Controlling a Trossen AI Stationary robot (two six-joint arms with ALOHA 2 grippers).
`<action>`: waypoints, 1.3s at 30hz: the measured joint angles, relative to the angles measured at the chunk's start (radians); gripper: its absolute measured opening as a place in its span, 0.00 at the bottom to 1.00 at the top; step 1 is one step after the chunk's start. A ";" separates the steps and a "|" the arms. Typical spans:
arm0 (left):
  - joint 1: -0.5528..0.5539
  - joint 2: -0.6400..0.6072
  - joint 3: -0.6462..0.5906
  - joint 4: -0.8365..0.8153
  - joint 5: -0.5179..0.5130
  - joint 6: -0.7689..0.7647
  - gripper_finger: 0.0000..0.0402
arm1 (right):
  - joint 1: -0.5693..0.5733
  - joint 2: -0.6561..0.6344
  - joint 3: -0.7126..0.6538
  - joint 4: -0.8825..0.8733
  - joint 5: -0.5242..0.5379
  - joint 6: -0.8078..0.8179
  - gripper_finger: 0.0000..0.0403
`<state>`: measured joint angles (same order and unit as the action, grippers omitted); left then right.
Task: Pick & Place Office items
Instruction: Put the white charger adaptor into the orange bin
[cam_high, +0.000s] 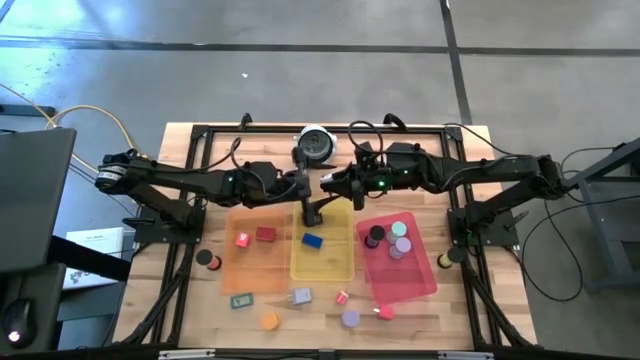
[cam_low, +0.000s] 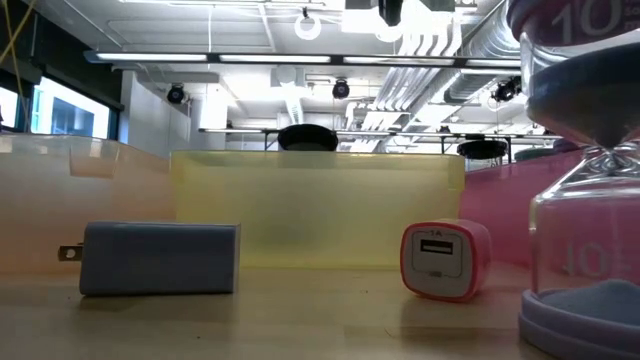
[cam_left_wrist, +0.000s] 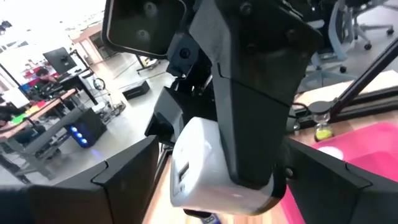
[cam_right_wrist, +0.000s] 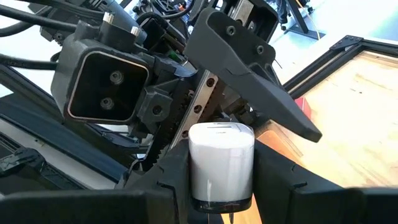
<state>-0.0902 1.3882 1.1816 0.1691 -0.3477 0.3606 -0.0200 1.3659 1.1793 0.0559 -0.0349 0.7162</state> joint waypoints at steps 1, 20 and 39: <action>0.000 0.000 0.000 -0.002 -0.005 0.013 0.77 | 0.000 0.000 0.000 0.000 0.001 0.000 0.29; -0.012 0.000 0.000 -0.007 -0.060 0.062 0.62 | 0.000 0.000 0.000 -0.016 0.009 0.002 0.29; -0.061 -0.022 0.000 -0.021 -0.165 0.043 0.61 | -0.084 -0.008 0.001 -0.149 -0.029 -0.048 0.99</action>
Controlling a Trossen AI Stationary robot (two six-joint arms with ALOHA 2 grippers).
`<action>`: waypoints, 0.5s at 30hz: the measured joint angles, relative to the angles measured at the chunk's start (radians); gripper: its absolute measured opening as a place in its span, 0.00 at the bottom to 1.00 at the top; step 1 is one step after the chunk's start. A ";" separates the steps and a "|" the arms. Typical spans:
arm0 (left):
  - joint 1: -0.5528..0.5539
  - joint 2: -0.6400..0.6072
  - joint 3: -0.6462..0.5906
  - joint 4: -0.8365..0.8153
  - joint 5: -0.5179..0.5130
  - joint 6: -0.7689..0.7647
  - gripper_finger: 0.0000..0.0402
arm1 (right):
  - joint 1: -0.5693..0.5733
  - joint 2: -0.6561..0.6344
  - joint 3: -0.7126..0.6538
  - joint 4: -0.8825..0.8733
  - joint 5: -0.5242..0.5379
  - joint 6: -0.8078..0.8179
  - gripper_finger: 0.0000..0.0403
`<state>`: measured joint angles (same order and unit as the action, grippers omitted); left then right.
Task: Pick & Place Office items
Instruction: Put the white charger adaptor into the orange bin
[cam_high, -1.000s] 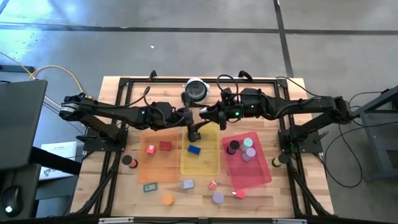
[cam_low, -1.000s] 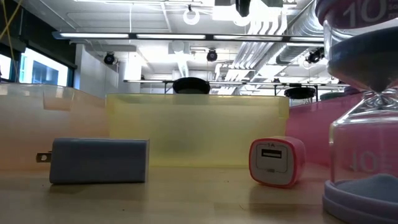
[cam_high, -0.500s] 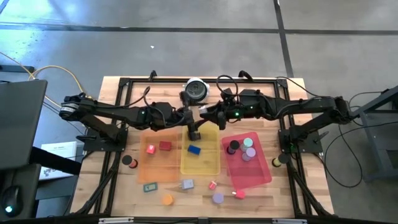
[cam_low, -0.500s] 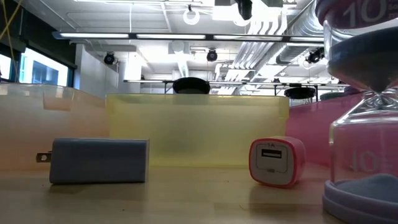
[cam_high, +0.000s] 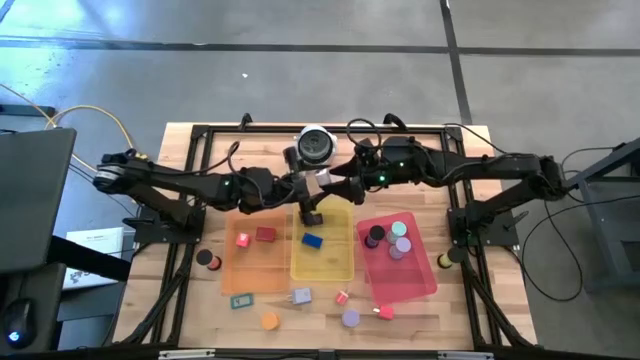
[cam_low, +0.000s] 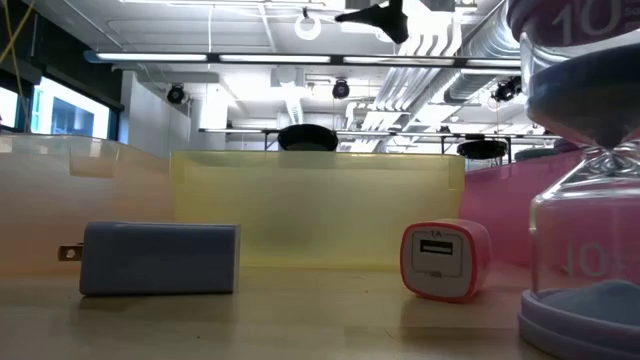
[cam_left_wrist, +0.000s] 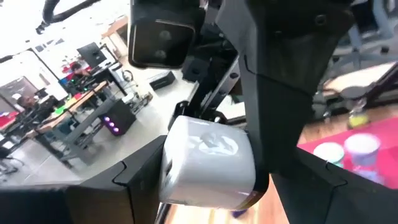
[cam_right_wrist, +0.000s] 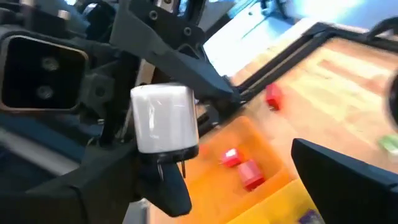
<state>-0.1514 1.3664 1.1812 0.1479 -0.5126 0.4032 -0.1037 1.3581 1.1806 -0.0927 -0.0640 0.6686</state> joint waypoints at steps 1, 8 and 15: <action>-0.012 -0.004 0.000 -0.009 -0.007 -0.010 0.61 | -0.010 0.000 0.001 -0.009 -0.008 0.002 0.98; -0.062 -0.075 0.002 -0.214 -0.154 -0.187 0.61 | -0.095 0.000 -0.004 -0.050 0.004 -0.008 0.98; -0.140 -0.183 0.001 -0.577 -0.223 -0.499 0.61 | -0.192 0.001 -0.002 -0.093 -0.003 0.016 0.99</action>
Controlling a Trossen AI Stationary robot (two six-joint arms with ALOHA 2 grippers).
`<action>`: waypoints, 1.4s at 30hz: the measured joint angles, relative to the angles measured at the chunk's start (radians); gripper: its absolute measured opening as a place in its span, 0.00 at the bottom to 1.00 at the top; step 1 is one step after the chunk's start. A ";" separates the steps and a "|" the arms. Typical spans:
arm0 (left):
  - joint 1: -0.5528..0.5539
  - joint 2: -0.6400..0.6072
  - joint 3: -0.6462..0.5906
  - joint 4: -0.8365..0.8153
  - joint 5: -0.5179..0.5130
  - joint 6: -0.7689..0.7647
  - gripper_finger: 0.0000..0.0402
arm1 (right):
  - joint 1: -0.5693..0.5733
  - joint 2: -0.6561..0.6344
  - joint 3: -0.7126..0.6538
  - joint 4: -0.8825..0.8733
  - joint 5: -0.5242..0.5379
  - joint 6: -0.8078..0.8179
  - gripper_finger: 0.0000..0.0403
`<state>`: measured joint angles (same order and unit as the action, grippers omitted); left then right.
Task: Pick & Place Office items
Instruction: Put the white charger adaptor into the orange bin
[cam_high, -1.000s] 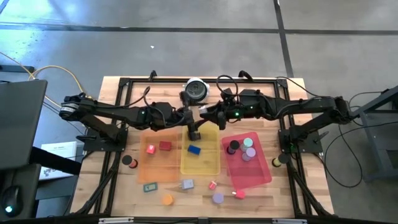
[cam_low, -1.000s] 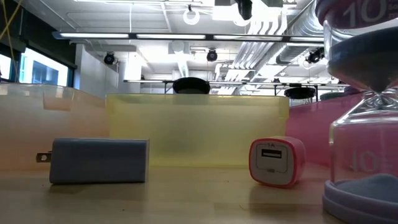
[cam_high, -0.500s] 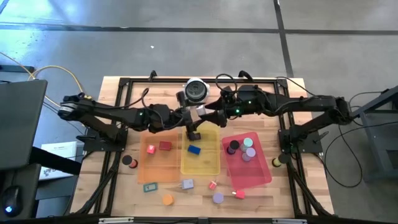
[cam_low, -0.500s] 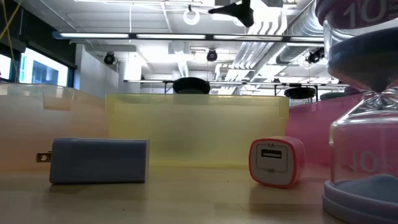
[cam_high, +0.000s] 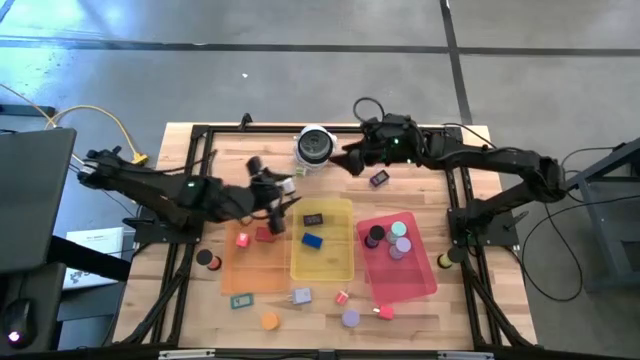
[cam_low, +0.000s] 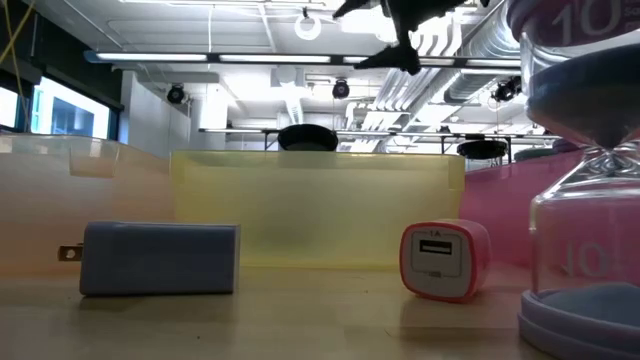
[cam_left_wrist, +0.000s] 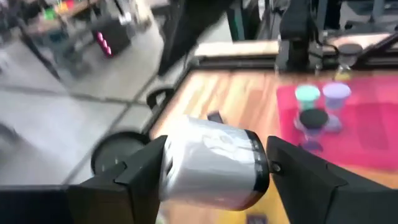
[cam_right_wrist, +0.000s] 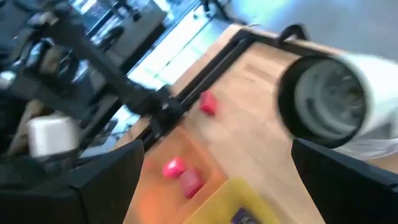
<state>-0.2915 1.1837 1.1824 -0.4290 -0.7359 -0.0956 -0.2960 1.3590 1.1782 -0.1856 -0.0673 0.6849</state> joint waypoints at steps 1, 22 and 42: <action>-0.017 -0.018 0.000 -0.071 0.001 -0.066 0.61 | -0.012 0.000 0.000 0.006 -0.001 0.000 0.99; -0.165 -0.188 -0.005 -0.849 0.467 -0.905 0.61 | 0.083 0.000 0.001 0.174 -0.010 0.127 0.99; -0.128 0.226 -0.017 -0.847 0.737 -1.039 0.62 | 0.483 0.001 0.001 0.199 0.117 0.103 0.99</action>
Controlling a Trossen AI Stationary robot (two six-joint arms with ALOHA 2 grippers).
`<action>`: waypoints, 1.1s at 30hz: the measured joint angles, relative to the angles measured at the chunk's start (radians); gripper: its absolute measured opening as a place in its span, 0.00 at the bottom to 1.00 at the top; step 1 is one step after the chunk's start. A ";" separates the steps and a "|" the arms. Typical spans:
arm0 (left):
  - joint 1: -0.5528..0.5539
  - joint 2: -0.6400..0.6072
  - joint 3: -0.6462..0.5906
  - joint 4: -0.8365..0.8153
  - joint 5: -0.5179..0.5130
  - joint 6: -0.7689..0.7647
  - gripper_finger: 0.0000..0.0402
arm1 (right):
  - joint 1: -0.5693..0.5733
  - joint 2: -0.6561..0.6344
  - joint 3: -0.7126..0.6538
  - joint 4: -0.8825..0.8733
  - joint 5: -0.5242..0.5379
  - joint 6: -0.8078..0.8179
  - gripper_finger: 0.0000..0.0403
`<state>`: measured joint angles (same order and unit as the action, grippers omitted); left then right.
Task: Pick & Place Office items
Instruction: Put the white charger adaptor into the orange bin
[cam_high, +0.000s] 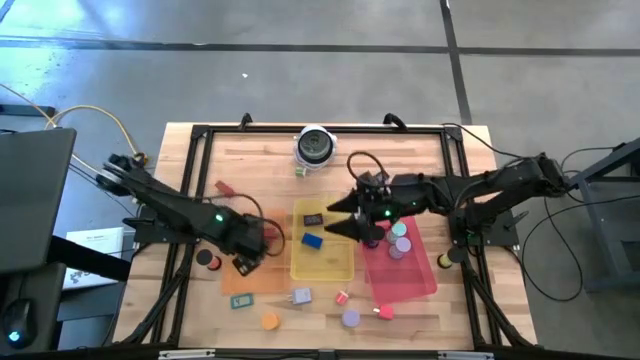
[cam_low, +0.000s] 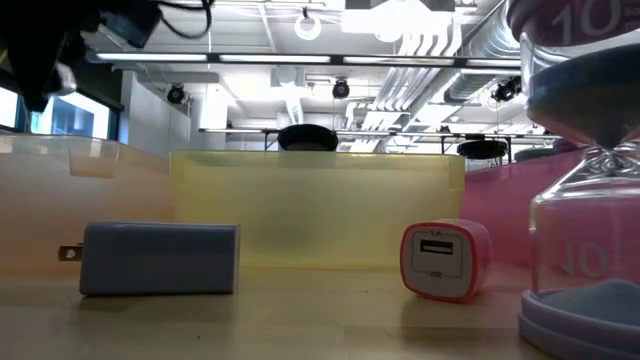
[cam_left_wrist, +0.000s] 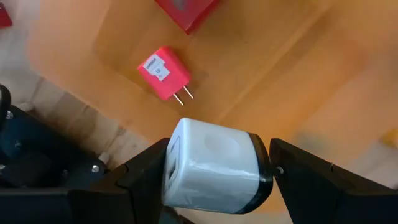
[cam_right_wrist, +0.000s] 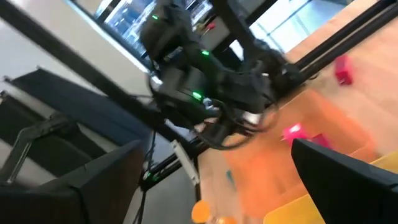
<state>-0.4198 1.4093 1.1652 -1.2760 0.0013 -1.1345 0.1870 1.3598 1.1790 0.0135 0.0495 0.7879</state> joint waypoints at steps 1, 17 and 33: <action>-0.005 0.030 0.000 0.007 0.003 -0.009 0.62 | 0.013 0.000 0.000 0.000 0.000 0.005 0.99; -0.017 0.357 0.000 0.128 0.154 0.048 0.63 | 0.167 0.000 0.000 0.005 0.054 -0.025 0.99; 0.000 0.354 0.000 0.133 0.143 0.069 0.63 | 0.151 0.000 0.000 0.005 0.053 -0.059 0.99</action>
<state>-0.4198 1.7638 1.1656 -1.1427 0.1445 -1.0659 0.3378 1.3598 1.1790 0.0189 0.1020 0.7288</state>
